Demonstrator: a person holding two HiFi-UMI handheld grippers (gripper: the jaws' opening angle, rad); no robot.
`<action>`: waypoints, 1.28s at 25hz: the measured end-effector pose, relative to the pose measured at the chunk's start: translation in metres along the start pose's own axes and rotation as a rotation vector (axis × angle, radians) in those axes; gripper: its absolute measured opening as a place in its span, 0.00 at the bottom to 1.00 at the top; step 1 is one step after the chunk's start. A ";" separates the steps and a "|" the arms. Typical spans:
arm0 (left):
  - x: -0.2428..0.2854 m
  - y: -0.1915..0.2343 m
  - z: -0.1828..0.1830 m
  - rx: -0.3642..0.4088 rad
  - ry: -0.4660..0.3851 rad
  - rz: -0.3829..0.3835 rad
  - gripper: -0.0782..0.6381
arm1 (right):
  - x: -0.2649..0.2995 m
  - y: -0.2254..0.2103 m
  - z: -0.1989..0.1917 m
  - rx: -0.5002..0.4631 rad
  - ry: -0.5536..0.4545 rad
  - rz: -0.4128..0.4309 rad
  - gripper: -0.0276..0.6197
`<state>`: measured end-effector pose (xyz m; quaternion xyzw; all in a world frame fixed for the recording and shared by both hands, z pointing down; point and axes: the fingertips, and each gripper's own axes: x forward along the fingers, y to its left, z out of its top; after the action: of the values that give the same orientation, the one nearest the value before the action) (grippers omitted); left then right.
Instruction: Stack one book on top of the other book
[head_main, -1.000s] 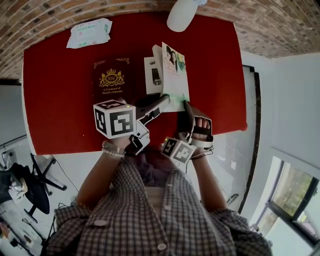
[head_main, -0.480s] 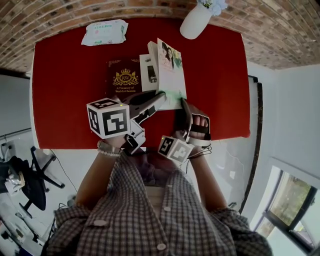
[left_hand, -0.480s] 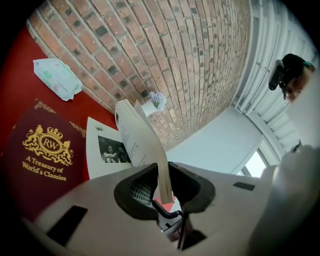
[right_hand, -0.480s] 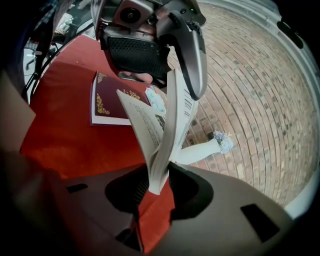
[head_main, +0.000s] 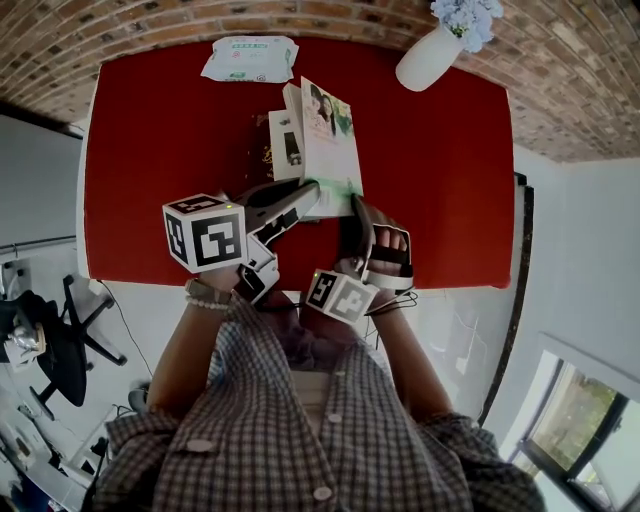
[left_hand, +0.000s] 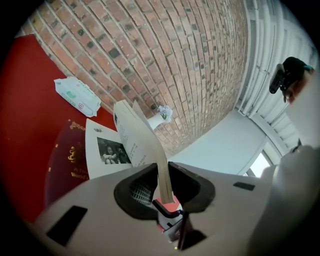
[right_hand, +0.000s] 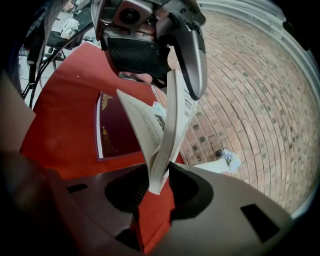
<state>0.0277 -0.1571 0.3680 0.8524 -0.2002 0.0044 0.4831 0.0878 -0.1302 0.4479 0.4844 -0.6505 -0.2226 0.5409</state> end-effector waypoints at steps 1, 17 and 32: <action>-0.004 0.003 0.001 0.001 0.002 0.003 0.21 | 0.000 0.003 0.004 -0.002 0.000 0.005 0.23; -0.043 0.075 -0.014 -0.057 0.044 0.129 0.23 | 0.016 0.047 0.028 -0.119 0.130 0.100 0.24; -0.052 0.096 -0.018 -0.116 0.032 0.126 0.21 | -0.012 0.061 0.070 0.141 -0.071 0.381 0.38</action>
<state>-0.0497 -0.1684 0.4459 0.8085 -0.2458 0.0368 0.5333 -0.0010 -0.1098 0.4691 0.3811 -0.7630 -0.0873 0.5148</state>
